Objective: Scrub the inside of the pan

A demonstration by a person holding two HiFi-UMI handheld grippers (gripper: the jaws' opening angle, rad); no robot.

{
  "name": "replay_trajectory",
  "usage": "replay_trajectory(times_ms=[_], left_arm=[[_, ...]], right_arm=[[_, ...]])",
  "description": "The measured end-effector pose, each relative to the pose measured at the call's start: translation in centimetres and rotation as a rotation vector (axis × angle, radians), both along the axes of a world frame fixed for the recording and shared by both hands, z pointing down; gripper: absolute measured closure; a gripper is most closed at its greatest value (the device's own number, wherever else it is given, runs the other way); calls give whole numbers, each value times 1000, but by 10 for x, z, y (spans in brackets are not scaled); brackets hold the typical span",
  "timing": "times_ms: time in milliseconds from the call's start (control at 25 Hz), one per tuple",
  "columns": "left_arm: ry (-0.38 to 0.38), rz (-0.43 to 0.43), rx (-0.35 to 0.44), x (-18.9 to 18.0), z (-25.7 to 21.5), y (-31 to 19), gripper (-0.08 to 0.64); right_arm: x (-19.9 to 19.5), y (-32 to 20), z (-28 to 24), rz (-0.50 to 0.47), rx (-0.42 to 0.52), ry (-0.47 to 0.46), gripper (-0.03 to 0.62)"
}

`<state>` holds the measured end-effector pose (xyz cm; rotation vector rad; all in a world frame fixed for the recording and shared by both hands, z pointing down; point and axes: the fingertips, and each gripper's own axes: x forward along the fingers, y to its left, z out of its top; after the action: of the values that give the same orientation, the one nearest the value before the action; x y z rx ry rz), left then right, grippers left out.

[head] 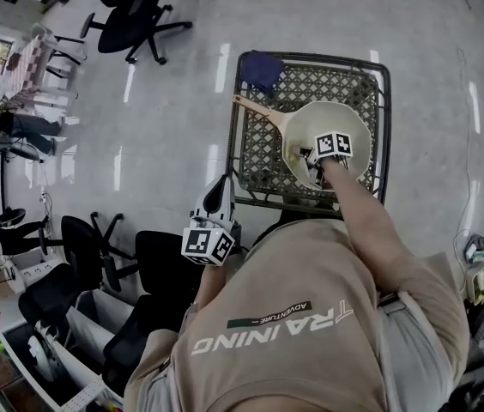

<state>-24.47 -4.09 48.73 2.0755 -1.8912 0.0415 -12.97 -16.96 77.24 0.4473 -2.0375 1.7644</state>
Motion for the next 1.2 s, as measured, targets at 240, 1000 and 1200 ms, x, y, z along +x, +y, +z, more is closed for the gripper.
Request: replay_trajectory(times_ms=[240,1000,1200], left_arm=[[-14,81,-8,21,1,-33,541],[-24,94,-78,17,7,-60,541],[-16,117,-56,24,7,-65,541]], right_arm=[[48,-26,32,-86,255,267,505],[40,-66,64,-202,436,550,502],[108,-85,69,-193,447,767,502]])
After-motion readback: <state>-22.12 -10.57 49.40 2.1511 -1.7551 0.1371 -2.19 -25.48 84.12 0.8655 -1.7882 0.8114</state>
